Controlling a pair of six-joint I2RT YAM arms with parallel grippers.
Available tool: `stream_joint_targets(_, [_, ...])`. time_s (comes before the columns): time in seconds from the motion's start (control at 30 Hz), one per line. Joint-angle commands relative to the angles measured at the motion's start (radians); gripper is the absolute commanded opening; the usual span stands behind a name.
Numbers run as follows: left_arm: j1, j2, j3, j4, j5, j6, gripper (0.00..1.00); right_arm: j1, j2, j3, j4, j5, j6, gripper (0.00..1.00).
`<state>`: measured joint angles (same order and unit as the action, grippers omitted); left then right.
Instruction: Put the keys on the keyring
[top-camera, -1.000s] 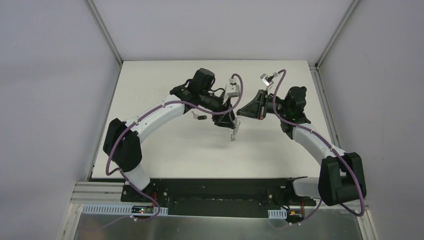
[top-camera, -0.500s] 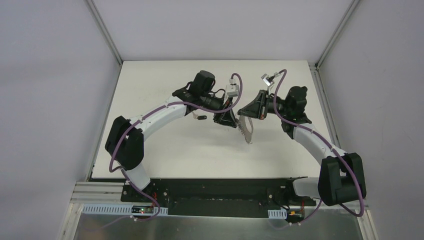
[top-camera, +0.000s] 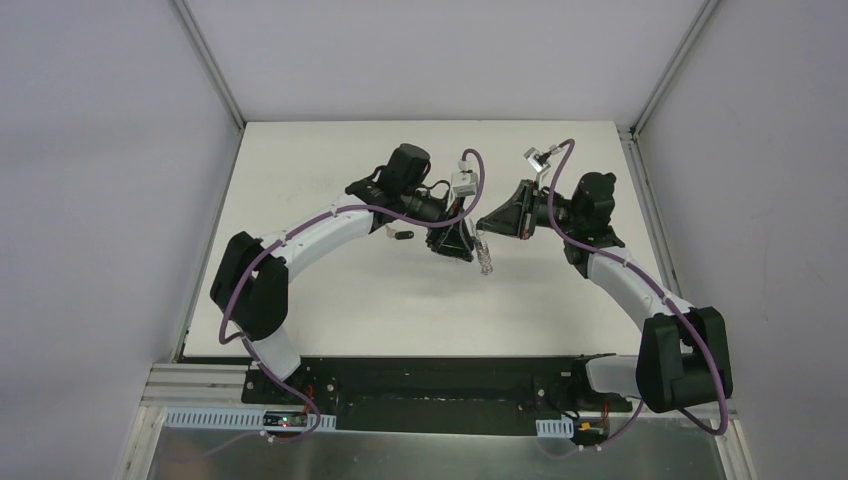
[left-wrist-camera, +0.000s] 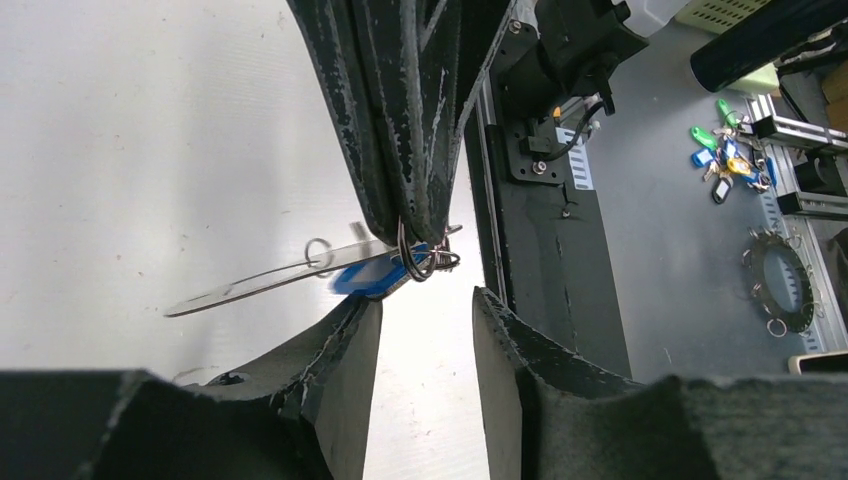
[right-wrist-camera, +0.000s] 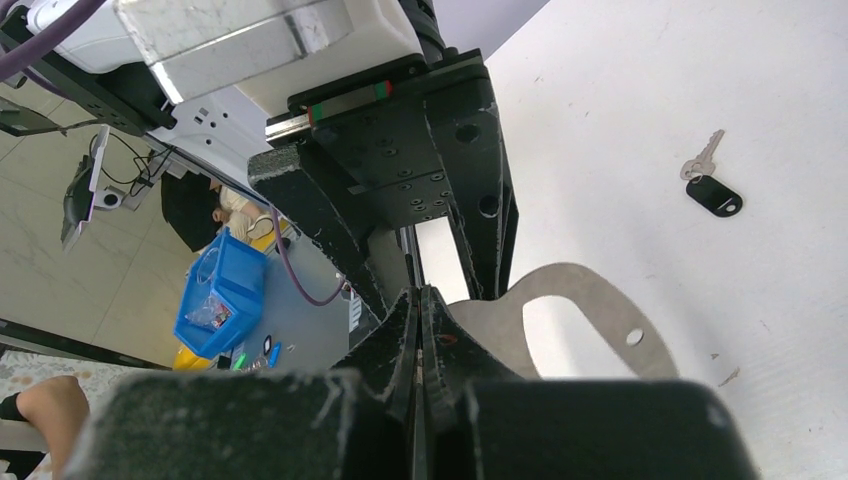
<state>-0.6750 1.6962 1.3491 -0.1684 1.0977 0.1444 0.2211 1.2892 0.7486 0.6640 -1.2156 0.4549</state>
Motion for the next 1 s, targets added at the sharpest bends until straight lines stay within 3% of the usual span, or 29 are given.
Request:
stream_joint_targets(0.0, [-0.004, 0.006, 0.031, 0.009, 0.020, 0.037, 0.41, -0.006, -0.044, 0.023, 0.028, -0.012, -0.013, 0.00])
stream_joint_targets(0.4, [0.033, -0.055, 0.038, -0.094, -0.011, 0.162, 0.40, -0.008, -0.029, 0.023, 0.026, -0.043, -0.022, 0.00])
stream_joint_targets(0.73, [0.037, -0.033, 0.139, -0.226, -0.033, 0.297, 0.44, -0.006, -0.019, 0.028, 0.025, -0.057, -0.021, 0.00])
stream_joint_targets(0.97, [0.043, -0.029, 0.135, -0.227, -0.031, 0.310, 0.45, -0.006, -0.019, 0.028, 0.025, -0.064, -0.021, 0.00])
